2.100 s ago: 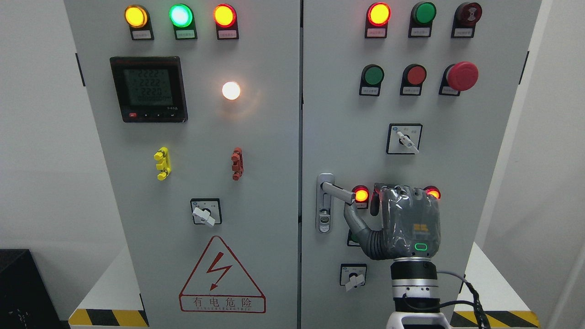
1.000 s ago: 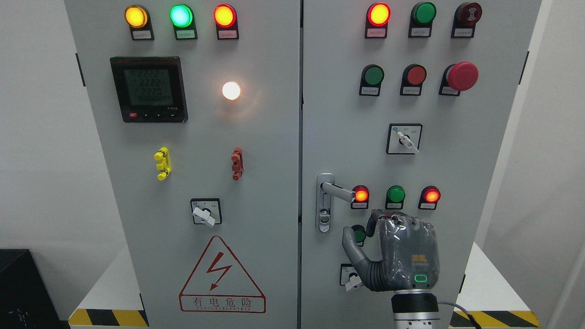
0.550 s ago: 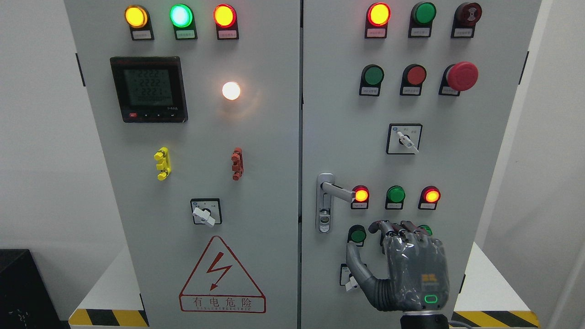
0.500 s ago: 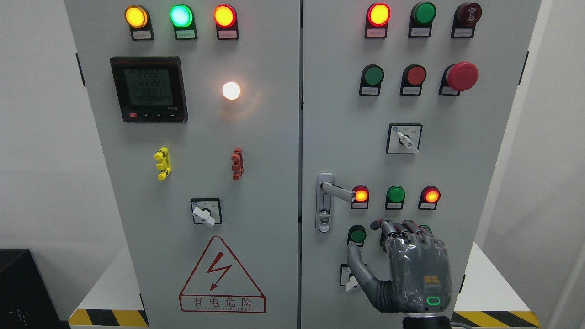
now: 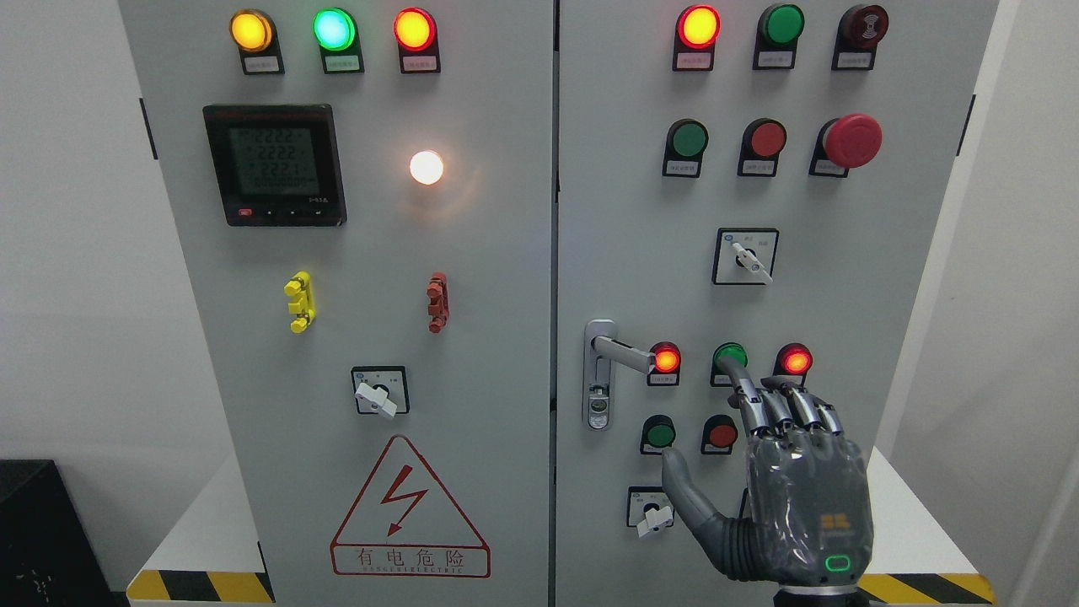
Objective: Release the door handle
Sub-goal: 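Move the open right hand away from the handle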
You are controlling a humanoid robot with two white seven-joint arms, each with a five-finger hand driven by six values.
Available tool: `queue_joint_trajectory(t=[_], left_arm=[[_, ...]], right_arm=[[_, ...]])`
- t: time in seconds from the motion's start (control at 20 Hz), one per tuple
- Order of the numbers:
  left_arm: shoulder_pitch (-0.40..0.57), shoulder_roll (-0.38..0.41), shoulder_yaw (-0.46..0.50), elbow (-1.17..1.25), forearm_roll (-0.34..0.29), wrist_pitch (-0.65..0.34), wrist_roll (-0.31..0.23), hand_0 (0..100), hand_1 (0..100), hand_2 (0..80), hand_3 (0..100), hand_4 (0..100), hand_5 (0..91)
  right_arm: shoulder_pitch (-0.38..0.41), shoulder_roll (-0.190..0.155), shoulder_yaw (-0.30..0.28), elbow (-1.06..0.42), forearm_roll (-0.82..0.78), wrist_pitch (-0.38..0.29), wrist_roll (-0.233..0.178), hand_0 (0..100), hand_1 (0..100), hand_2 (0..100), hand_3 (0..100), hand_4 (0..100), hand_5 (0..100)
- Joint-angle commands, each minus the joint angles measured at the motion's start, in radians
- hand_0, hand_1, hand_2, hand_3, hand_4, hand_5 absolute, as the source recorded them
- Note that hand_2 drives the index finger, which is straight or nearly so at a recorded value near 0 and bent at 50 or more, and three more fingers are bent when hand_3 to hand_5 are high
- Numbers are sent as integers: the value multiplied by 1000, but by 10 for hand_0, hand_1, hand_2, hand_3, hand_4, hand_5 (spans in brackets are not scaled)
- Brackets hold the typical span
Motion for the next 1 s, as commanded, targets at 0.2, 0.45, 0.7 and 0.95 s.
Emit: queue_joint_trajectory(t=[0.2, 0.45, 0.7, 0.95], left_arm=[[0, 0, -21, -20, 0, 0, 0, 0, 0, 21, 91, 13, 0], [0, 0, -21, -20, 0, 0, 0, 0, 0, 23, 89, 12, 0], [0, 0, -21, -20, 0, 0, 0, 0, 0, 23, 88, 13, 0], [0, 0, -21, -20, 0, 0, 0, 0, 0, 23, 90, 13, 0]], right_arm=[[2, 3, -29, -55, -16, -3, -27, 266, 262, 0, 0, 0, 0], [2, 0, -29, -55, -76, -7, -53, 281, 232, 0, 0, 0, 0], [11, 1, -52, -55, -76, -24, -52, 286, 219, 0, 0, 0, 0], [7, -2, -52, -55, -78, -30, -49, 287, 217, 0, 0, 0, 0]])
